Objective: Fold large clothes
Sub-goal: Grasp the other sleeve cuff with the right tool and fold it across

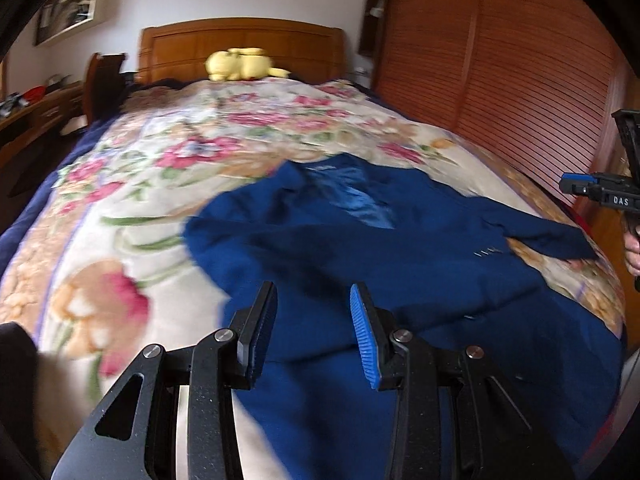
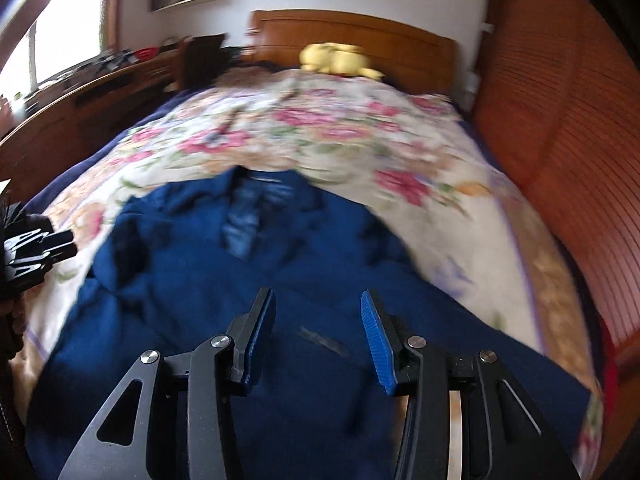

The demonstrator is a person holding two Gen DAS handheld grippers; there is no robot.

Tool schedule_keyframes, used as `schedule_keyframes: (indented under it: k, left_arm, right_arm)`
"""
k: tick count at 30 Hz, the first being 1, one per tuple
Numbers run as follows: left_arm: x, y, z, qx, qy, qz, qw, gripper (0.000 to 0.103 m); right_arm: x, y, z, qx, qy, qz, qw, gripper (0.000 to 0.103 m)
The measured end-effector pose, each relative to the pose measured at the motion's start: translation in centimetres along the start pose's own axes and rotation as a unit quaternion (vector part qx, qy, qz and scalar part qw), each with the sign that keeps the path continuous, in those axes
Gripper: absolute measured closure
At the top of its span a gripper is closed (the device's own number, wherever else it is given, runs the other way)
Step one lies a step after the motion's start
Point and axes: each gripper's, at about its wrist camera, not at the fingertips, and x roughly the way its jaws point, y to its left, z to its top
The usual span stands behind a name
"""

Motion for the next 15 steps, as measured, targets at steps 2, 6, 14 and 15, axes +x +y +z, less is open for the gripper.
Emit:
schedule_keyframes:
  k: [2,6,14,15]
  left_arm:
    - [0.3,-1.9,-0.3,0.015,0.003,-0.012,0.9998,0.064]
    - [0.7,-4.5,-0.9,0.035,0.012,-0.035,0.9987,0.064]
    - [1.4,-8.4,-2.3,0.062,0.03,-0.06,0.9958,0.064]
    - [1.6,-8.8,-2.4,0.065,0.033,-0.063,0.9954,0.064]
  right_arm:
    - [-1.5,-1.7,-1.5,0.02,0.005,-0.02,1.0,0.057]
    - [-3.9,-4.2,-4.0,0.05,0.009,-0.059,0.997,0.057]
    - [-3.2,-9.0,-8.3,0.112,0.027,-0.128,0.985,0.057]
    - [-2.8,-9.8,-8.9,0.121,0.033,-0.14,0.982,0.057]
